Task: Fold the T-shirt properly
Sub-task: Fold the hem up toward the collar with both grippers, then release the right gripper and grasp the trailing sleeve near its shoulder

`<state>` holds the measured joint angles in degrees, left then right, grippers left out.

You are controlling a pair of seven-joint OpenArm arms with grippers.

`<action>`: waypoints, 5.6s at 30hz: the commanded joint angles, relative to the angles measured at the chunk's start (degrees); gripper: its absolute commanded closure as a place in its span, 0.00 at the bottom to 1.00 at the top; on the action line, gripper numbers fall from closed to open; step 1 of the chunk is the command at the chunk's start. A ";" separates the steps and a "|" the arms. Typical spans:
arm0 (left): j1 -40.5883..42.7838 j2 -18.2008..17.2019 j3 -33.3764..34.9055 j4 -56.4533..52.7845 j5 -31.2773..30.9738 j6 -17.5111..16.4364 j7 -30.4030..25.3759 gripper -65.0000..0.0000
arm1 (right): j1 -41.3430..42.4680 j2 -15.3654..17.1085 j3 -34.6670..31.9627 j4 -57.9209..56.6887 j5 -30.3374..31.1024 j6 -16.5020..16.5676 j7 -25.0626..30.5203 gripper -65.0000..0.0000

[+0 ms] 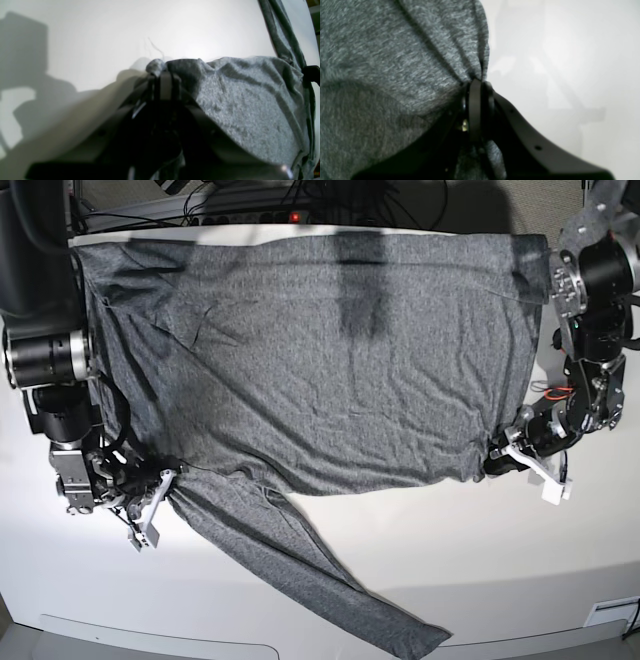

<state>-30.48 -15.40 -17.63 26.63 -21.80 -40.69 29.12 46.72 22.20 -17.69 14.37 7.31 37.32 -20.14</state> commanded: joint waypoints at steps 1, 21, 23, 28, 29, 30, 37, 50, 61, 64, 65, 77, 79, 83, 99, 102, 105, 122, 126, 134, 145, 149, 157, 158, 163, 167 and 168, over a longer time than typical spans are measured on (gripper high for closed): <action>-1.33 -0.76 0.09 0.42 -0.24 0.69 0.79 1.00 | 1.11 0.96 -0.11 1.18 -0.66 1.20 -0.81 1.00; -0.07 -2.10 0.09 19.17 -7.87 0.69 13.14 1.00 | 0.66 11.47 -0.07 21.66 20.28 2.68 -13.49 1.00; 1.40 -2.08 0.09 21.88 -8.50 0.69 13.57 1.00 | -0.39 12.94 -0.07 23.69 22.88 2.68 -15.06 1.00; 7.13 -2.10 0.09 30.34 -8.57 0.69 13.53 1.00 | -7.10 16.87 -0.07 32.26 28.52 2.68 -16.39 1.00; 8.52 -2.10 0.09 32.20 -8.63 0.69 13.53 1.00 | -8.98 17.81 -0.07 34.58 29.55 2.68 -16.63 1.00; 9.92 -2.12 0.07 34.16 -8.94 0.69 13.53 1.00 | -10.99 18.73 -0.07 37.09 30.82 2.68 -16.85 1.00; 20.55 -3.15 0.02 48.81 -15.93 0.69 13.29 1.00 | -23.74 27.23 0.11 52.63 40.76 0.13 -17.49 1.00; 30.93 -8.63 -0.09 58.88 -19.50 0.69 13.03 1.00 | -38.62 33.83 8.59 69.79 40.94 -6.19 -21.38 1.00; 35.12 -9.44 -0.46 58.97 -21.86 0.69 13.31 1.00 | -55.54 33.48 25.49 74.47 40.96 -6.25 -21.99 1.00; 35.95 -9.42 -0.46 58.99 -21.90 0.69 14.08 1.00 | -59.76 32.57 29.64 75.45 40.94 -6.25 -21.99 1.00; 36.35 -9.42 -0.46 59.12 -22.25 0.69 14.75 1.00 | -61.13 31.82 31.01 75.76 40.94 -6.25 -21.97 1.00; 43.69 -11.06 -0.44 59.67 -22.18 0.69 12.39 1.00 | -68.17 20.44 37.59 76.15 29.24 -5.64 -17.90 1.00; 44.22 -11.39 -0.44 59.67 -22.14 0.69 12.46 1.00 | -68.17 19.34 37.59 76.15 27.02 -5.64 -17.14 1.00; 44.96 -11.45 -0.44 59.65 -20.90 0.69 12.92 1.00 | -68.17 18.25 37.59 76.15 25.07 -5.68 -16.74 1.00; 46.49 -11.47 -0.44 59.67 -18.75 0.69 12.59 0.49 | -64.94 18.62 37.59 76.11 24.35 -5.81 -17.25 0.56; 46.51 -11.47 -0.44 59.67 -18.75 0.69 11.23 0.49 | -61.79 18.60 37.59 76.11 25.03 -5.81 -17.16 0.54; 46.51 -11.45 -0.44 59.67 -18.75 0.69 8.13 0.49 | -57.31 18.16 37.53 76.11 28.98 -5.77 -17.62 0.54; 46.51 -11.30 -0.44 59.67 -18.75 0.69 3.76 0.49 | -18.40 11.58 13.49 45.72 28.06 -5.88 -23.85 0.54; 46.49 -11.30 -0.44 59.67 -18.75 0.69 3.76 0.49 | -9.49 7.34 8.41 34.40 22.73 -5.88 -22.01 0.54; 46.51 -11.30 -0.44 59.67 -18.75 0.69 3.76 0.49 | 0.85 -3.39 7.50 13.16 5.05 -6.25 -9.44 0.54; 46.51 -11.30 -0.44 59.67 -18.73 0.69 3.78 0.49 | 1.97 -5.81 7.54 6.49 -6.32 -12.07 -2.62 0.54; 46.51 -11.32 -0.44 59.67 -18.75 0.69 3.78 0.49 | 1.46 -5.73 7.54 6.49 -4.98 -11.54 -3.61 0.54; 46.51 -11.32 -0.44 59.67 -18.73 0.69 3.78 0.49 | 1.05 -6.29 7.54 6.49 -1.73 -8.02 -7.98 0.56; 46.51 -11.32 -0.44 59.67 -18.73 0.69 3.78 0.49 | 1.05 -6.29 7.54 6.49 -1.75 -8.00 -8.39 0.60; 46.51 -11.32 -0.44 59.67 -18.73 0.69 3.78 0.49 | 0.98 -6.29 7.54 6.49 -1.75 -8.24 -9.03 0.87; 46.51 -11.32 -0.44 59.67 -18.75 0.69 3.78 0.49 | 1.03 -6.14 7.54 6.49 -1.77 -8.26 -8.24 1.00; 46.51 -11.32 -0.44 59.67 -18.73 0.69 3.76 0.49 | 1.07 -5.99 7.54 6.49 -1.79 -8.26 -7.58 1.00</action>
<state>16.36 -25.71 -17.63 85.25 -39.48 -39.59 34.24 46.00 15.73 -10.28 20.23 5.13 28.95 -28.03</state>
